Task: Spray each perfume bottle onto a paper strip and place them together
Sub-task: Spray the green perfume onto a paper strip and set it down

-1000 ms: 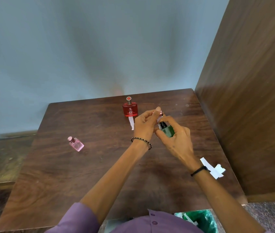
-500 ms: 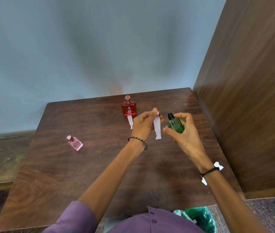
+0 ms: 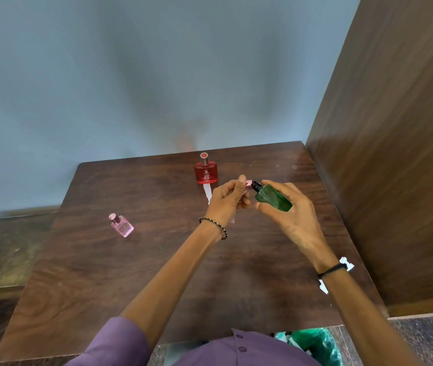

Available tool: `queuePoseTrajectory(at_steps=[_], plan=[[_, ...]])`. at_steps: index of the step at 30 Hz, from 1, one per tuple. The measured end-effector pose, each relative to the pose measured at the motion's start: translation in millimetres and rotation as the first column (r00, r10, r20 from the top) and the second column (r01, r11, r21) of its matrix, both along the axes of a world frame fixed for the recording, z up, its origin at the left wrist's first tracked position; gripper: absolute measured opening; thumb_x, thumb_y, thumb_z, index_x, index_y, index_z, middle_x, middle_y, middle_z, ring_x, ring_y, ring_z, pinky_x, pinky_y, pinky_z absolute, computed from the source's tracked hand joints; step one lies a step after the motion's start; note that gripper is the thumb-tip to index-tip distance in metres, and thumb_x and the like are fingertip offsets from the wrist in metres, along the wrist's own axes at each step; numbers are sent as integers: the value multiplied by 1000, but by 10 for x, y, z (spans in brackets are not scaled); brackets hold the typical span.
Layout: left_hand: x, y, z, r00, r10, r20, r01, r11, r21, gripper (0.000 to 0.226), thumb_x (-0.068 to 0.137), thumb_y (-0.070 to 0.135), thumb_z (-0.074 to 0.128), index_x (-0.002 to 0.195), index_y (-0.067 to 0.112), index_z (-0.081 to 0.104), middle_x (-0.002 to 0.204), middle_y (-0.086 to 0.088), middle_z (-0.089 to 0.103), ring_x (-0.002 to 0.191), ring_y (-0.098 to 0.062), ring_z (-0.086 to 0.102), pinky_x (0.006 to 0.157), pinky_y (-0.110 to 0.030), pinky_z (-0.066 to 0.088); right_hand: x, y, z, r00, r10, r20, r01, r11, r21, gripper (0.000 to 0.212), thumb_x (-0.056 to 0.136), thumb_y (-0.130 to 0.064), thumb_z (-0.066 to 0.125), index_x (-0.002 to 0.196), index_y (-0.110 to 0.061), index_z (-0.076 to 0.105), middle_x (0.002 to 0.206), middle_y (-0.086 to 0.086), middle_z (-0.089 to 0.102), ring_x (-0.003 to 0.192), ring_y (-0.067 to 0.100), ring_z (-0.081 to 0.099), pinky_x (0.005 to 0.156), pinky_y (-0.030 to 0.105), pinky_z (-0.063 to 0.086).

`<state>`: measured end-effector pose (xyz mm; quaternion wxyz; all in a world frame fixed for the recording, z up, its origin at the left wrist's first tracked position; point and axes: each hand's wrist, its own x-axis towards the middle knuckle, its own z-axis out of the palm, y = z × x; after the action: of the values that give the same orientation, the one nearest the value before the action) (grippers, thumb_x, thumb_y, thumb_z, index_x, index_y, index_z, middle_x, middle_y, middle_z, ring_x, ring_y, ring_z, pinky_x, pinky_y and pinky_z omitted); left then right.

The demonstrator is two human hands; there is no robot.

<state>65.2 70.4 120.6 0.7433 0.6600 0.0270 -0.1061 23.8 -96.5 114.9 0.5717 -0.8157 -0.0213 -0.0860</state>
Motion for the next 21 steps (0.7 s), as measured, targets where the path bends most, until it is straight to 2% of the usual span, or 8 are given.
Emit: queuePoseTrajectory(at_steps=[3, 7, 12, 16, 21], plan=[[-1, 27, -16, 1000, -20, 11, 19, 1000, 8, 33, 104, 31, 50, 102, 3, 69, 66, 4, 61, 56, -5, 60, 66, -22, 57, 25, -8, 14, 1000, -27, -8, 27, 1000, -6, 49, 80, -28, 85, 127, -32, 71, 107, -12, 65, 103, 3, 64, 83, 8, 46], [0, 60, -18, 997, -68, 49, 66, 997, 44, 37, 105, 29, 48, 112, 0, 69, 73, 0, 59, 58, -5, 59, 65, -20, 56, 63, -51, 37, 999, 30, -39, -33, 995, -99, 50, 79, -26, 85, 127, -30, 71, 98, -12, 62, 93, 3, 62, 78, 9, 45], [3, 75, -4, 978, -151, 143, 115, 966, 232, 36, 105, 32, 47, 111, 7, 72, 85, -10, 62, 65, -12, 58, 66, -20, 54, 78, -61, 53, 997, 42, -65, -51, 988, -146, 49, 76, -27, 86, 123, -30, 74, 94, -10, 63, 89, 3, 63, 72, 10, 47], [28, 77, -4, 963, -163, 212, 67, 914, 400, 38, 103, 40, 49, 107, 12, 75, 80, -16, 71, 66, -9, 63, 69, -17, 54, 46, -34, 12, 995, 12, -95, -17, 998, -56, 50, 75, -33, 88, 122, -28, 75, 96, -8, 66, 90, 3, 65, 73, 8, 46], [63, 52, 26, 946, -192, 260, 43, 872, 487, 29, 100, 43, 53, 93, 24, 75, 83, -14, 71, 72, -17, 67, 76, -32, 57, 29, 15, -23, 992, 1, -123, 2, 1000, 26, 58, 77, -35, 88, 131, -27, 70, 99, -6, 66, 93, 7, 65, 74, 10, 47]])
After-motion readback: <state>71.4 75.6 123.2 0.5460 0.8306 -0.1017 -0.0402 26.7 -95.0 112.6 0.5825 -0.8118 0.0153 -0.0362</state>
